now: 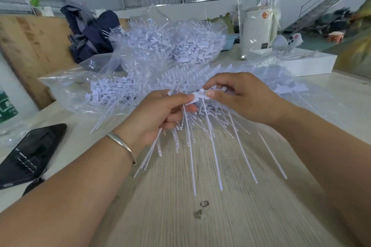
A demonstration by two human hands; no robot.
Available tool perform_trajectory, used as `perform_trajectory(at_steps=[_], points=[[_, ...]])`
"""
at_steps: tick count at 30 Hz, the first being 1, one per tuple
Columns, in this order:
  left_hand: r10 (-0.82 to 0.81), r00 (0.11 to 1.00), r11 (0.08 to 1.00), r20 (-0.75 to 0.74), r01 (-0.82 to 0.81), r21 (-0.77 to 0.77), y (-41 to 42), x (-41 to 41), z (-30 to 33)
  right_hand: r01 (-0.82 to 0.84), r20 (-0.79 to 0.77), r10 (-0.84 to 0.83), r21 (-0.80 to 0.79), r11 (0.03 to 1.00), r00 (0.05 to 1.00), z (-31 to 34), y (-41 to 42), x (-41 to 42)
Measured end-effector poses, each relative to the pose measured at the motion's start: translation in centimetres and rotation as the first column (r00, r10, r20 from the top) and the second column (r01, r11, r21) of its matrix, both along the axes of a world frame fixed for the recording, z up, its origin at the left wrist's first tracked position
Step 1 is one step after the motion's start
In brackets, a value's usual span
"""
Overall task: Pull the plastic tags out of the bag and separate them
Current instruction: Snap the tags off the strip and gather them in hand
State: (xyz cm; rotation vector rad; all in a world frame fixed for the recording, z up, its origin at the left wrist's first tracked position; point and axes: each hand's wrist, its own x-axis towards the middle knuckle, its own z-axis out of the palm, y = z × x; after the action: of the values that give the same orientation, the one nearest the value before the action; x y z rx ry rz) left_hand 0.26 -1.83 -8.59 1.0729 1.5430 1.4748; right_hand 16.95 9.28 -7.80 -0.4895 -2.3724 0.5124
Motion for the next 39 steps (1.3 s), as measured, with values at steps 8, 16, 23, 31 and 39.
perform_trajectory(at_steps=[8, 16, 23, 31, 39], points=[[-0.064, 0.998, 0.998, 0.026, 0.065, -0.02, -0.1, -0.2, 0.0, -0.205, -0.213, 0.13, -0.377, 0.903, 0.968, 0.3, -0.4, 0.1], [-0.139, 0.984, 0.987, -0.115, 0.129, -0.095, -0.3, 0.0, 0.4, -0.249, -0.137, 0.209, -0.465, 0.849, 0.968, 0.9, 0.0, 0.6], [-0.206, 0.978, 0.978, -0.031, 0.204, -0.044, -0.7, -0.4, 0.6, -0.194, -0.121, 0.154, -0.494, 0.847, 0.981, 1.0, 0.6, 1.0], [-0.122, 0.987, 0.991, 0.106, 0.115, 0.067, -0.1, 0.1, 0.2, -0.088, -0.155, 0.076, -0.073, 0.993, 0.985, 0.8, -1.6, 0.0], [-0.179, 0.984, 0.983, 0.02, 0.178, 0.04, -0.3, 0.7, 0.1, 0.004, 0.007, -0.006, 0.306, 0.952, 1.0, 0.4, -2.0, -0.5]])
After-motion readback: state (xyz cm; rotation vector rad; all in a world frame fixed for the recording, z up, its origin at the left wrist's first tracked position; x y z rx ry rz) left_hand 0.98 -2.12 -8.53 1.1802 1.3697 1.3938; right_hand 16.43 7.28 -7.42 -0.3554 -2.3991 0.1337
